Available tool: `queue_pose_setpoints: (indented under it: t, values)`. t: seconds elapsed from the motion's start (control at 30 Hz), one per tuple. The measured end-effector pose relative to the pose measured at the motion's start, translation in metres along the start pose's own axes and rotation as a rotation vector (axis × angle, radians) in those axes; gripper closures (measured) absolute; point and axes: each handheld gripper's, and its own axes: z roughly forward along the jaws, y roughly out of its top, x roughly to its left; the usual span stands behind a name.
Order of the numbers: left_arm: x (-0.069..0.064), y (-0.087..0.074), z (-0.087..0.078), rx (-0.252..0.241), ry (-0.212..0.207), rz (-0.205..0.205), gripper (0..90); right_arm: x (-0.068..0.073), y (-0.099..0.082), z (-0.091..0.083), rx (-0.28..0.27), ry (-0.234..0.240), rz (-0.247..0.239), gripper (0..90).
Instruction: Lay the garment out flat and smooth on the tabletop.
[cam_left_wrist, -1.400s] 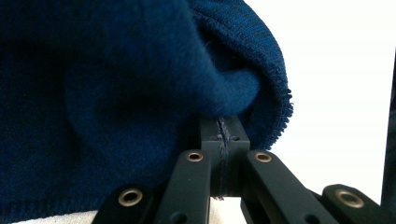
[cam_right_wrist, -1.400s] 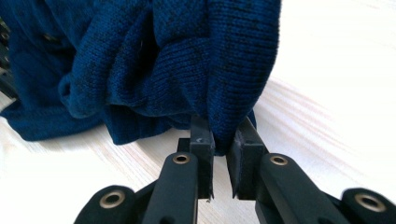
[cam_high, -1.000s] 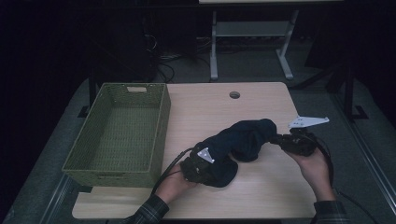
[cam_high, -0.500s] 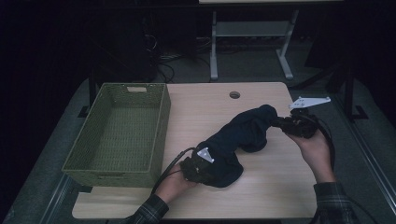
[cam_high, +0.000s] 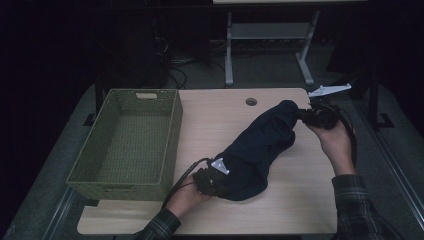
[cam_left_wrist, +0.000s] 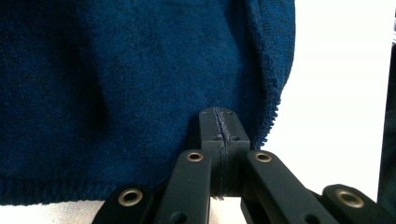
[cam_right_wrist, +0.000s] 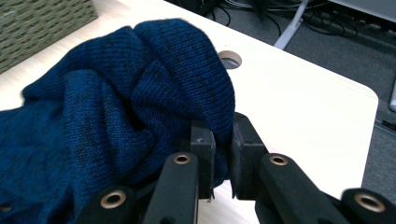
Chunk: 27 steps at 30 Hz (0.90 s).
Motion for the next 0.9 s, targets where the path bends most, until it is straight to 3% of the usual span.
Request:
queue_pose_setpoints:
  t: [0.23, 0.57, 0.9]
  values:
    - [0.001, 0.000, 0.000, -0.003, -0.006, -0.003, 90.0, -0.006, 0.007, 0.029, 0.027, 0.003, 0.006, 81.4]
    - [0.001, 0.000, 0.000, -0.002, -0.007, 0.002, 90.0, -0.002, 0.014, 0.079, 0.079, 0.016, 0.012, 80.6]
    - [0.002, 0.000, 0.000, -0.003, -0.014, -0.004, 90.0, 0.006, 0.009, 0.132, 0.110, 0.021, 0.009, 79.8]
